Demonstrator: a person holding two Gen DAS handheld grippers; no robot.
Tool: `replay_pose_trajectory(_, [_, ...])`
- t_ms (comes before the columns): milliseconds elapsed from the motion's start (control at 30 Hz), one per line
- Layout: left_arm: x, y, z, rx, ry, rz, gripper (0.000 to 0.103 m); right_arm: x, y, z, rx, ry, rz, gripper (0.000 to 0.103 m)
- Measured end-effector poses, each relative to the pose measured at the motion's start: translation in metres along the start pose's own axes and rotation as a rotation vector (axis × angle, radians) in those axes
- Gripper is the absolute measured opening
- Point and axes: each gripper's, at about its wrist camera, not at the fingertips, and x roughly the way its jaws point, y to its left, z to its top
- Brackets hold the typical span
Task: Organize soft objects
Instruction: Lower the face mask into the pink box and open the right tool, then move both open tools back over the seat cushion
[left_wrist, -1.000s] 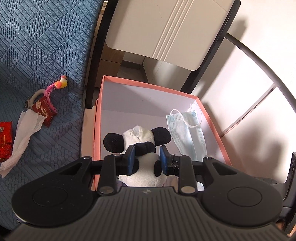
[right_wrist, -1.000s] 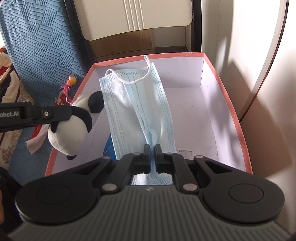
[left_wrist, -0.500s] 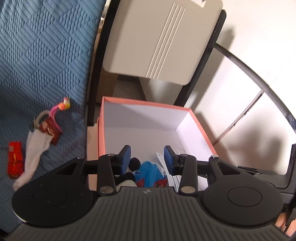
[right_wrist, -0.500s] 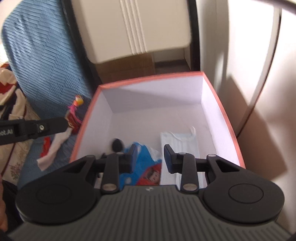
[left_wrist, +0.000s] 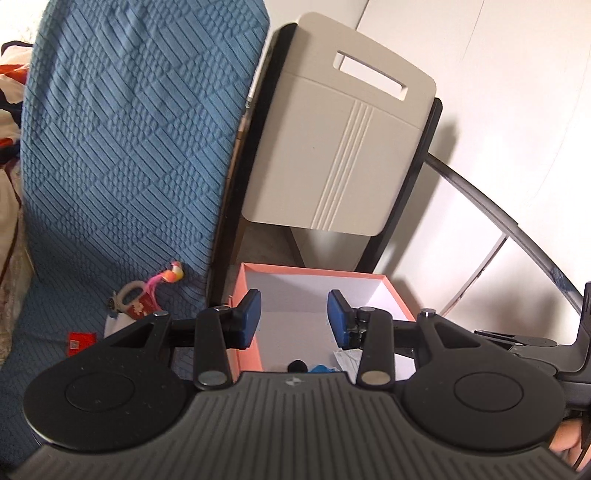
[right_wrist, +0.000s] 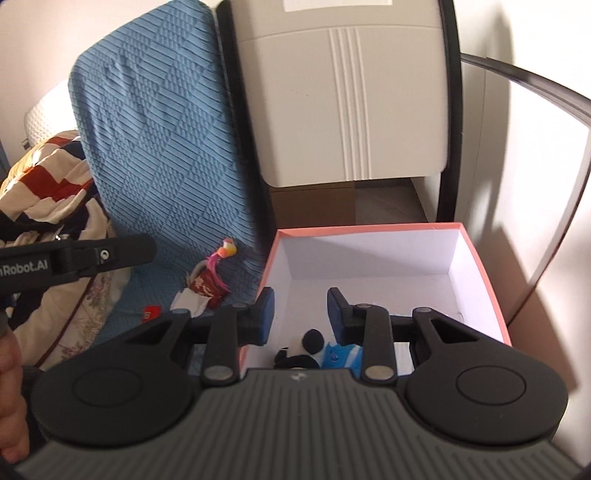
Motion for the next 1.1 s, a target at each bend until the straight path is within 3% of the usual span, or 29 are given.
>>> replay_pose_trajectory(433, [-0.027, 0.052, -0.018, -0.038, -0.05, 0.025, 0.045, 0.004, 0.061, -0.013, -0.087, 0.003, 0.04, 0.034])
replay_pose_trajectory(667, [-0.033, 0.082, -0.037, -0.057, -0.069, 0.05, 0.045, 0.021, 0.09, -0.025, -0.071, 0.021, 0.055, 0.034])
replay_pose_trajectory(1100, [-0.04, 0.125, -0.064, -0.068, -0.063, 0.089, 0.045, 0.037, 0.13, -0.052, -0.105, 0.068, 0.064, 0.034])
